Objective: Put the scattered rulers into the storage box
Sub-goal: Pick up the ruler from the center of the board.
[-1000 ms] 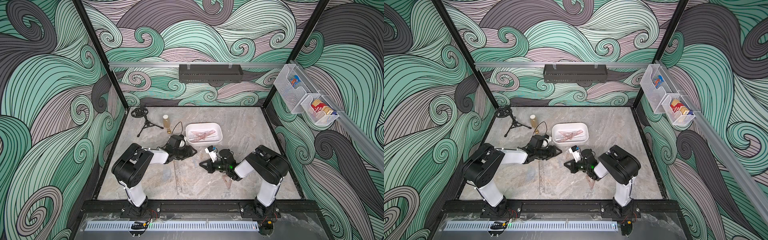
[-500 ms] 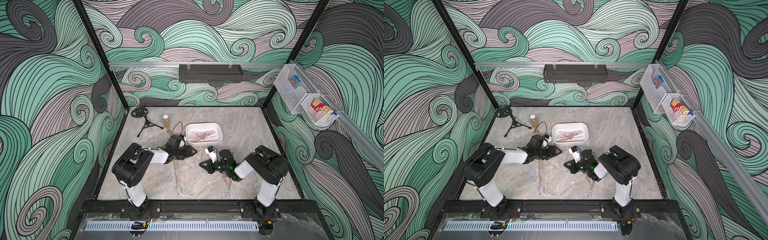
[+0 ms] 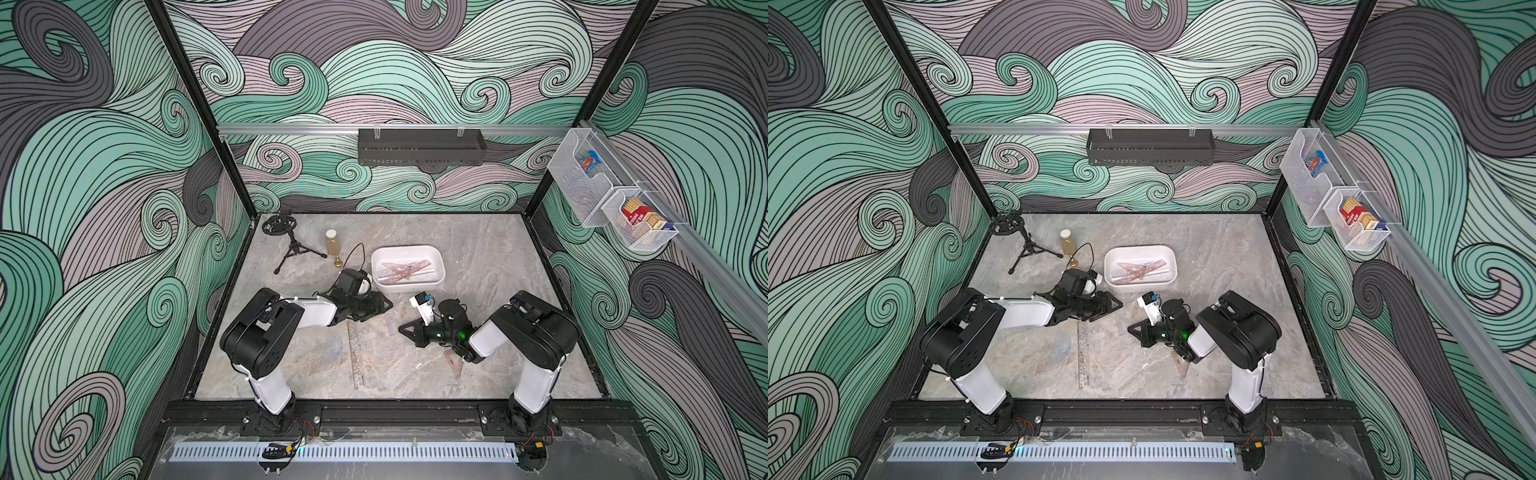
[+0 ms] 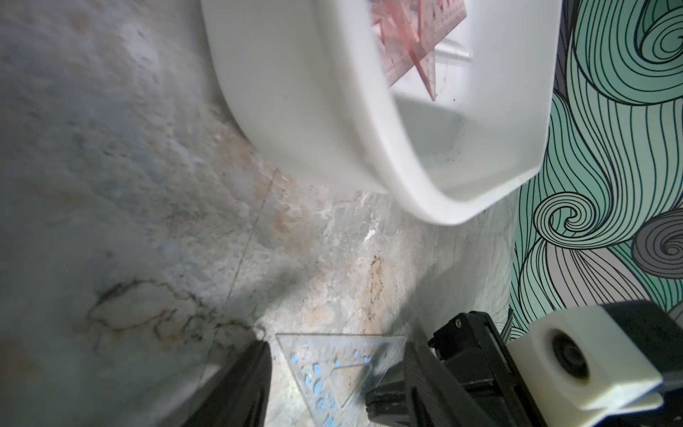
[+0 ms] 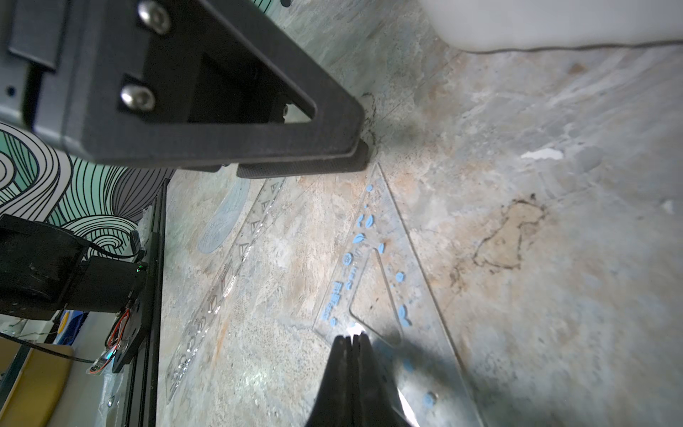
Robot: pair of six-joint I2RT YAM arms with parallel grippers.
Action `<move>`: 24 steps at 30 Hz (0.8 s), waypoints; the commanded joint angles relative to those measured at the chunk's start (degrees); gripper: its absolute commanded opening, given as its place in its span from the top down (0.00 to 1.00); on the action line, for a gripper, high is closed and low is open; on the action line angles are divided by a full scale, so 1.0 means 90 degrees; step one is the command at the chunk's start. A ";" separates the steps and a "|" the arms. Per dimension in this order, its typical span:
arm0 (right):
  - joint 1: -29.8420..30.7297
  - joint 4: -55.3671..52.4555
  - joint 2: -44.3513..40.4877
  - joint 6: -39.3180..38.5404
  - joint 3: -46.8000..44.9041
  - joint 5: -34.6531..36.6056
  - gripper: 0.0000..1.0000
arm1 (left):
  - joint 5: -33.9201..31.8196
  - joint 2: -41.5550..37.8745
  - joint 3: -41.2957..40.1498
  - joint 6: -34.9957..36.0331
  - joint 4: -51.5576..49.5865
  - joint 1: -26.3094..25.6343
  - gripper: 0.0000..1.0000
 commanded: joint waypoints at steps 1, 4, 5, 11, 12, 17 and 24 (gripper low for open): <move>0.0062 -0.1593 0.0403 0.0174 -0.0371 0.0311 0.99 | -0.0049 0.0149 0.0153 0.0009 -0.0274 -0.0019 0.38; 0.0076 -0.1613 0.0422 0.0188 -0.0372 0.0336 0.99 | -0.0018 0.0231 0.0156 -0.0005 -0.0252 -0.0026 0.38; 0.0079 -0.1613 0.0432 0.0188 -0.0381 0.0340 0.99 | -0.0003 0.0245 0.0156 -0.0005 -0.0240 -0.0019 0.38; 0.0087 -0.1632 0.0457 0.0237 -0.0413 0.0369 0.99 | 0.0068 0.0285 0.0199 -0.0033 -0.0168 -0.0019 0.38; 0.0091 -0.1644 0.0443 0.0237 -0.0426 0.0364 0.99 | 0.0092 0.0286 0.0211 -0.0043 -0.0153 -0.0024 0.38; 0.0083 -0.1607 -0.0171 0.0302 -0.0638 0.0288 0.91 | -0.0032 0.0213 0.0442 0.0122 -0.0308 -0.0345 0.45; -0.0042 -0.2302 -0.1485 0.0178 -0.0625 0.0376 0.80 | -0.0332 0.0414 0.0686 0.0431 -0.0702 -0.0770 0.59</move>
